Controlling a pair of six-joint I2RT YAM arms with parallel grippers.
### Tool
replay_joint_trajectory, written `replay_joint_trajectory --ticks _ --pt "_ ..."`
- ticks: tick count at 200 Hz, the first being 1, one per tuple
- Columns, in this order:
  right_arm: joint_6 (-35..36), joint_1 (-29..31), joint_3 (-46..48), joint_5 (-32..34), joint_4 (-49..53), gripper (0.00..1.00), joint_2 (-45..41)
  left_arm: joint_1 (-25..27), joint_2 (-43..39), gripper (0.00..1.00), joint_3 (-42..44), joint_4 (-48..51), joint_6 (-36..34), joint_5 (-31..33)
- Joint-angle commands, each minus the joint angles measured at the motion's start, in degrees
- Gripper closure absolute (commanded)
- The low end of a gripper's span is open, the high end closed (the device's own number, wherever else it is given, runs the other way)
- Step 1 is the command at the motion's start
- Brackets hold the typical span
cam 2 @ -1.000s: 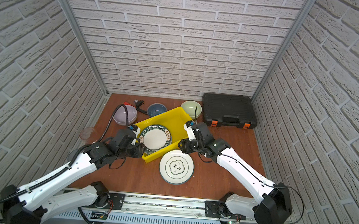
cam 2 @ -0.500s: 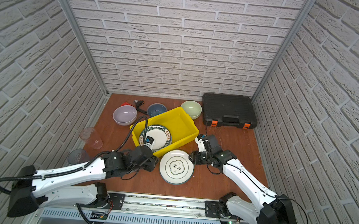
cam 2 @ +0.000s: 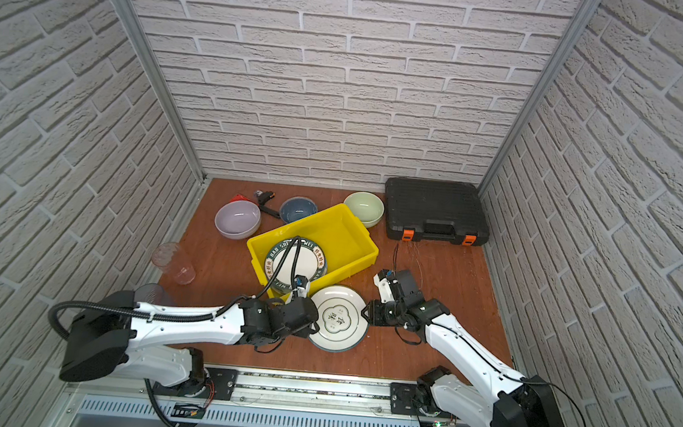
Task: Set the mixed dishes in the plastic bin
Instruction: 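Withdraw both grippers from the bin and move them to the cloud-motif plate rims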
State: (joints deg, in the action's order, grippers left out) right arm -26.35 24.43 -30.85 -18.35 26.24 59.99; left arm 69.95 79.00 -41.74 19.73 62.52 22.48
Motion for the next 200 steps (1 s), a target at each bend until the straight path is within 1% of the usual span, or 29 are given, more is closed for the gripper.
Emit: replay_joint_trajectory --ticks 1,79,116,149,183,200 --pt "-0.8 -0.4 1.3 -0.6 -3.2 0.63 -0.5 0.6 1.5 0.61 -1.2 -0.3 3.1 3.4" --pt "-1.5 -0.3 3.5 -2.2 -7.1 0.66 2.3 0.4 4.8 0.63 -1.8 -1.0 2.6 2.6" --pt "-1.5 -0.4 3.2 -0.4 -6.4 0.67 2.9 0.2 5.9 0.65 -2.4 -1.4 2.0 2.1" --pt "-1.5 -0.3 2.3 3.1 -3.7 0.68 2.3 0.0 6.8 0.66 -2.6 -2.1 1.5 1.3" --pt "-1.7 -0.3 2.8 3.0 -4.1 0.69 3.3 -0.2 8.0 0.66 -2.9 -2.2 1.5 1.0" --pt "-2.4 -0.4 3.6 1.5 -6.0 0.69 3.7 -0.3 8.1 0.66 -2.7 -2.2 1.8 0.9"
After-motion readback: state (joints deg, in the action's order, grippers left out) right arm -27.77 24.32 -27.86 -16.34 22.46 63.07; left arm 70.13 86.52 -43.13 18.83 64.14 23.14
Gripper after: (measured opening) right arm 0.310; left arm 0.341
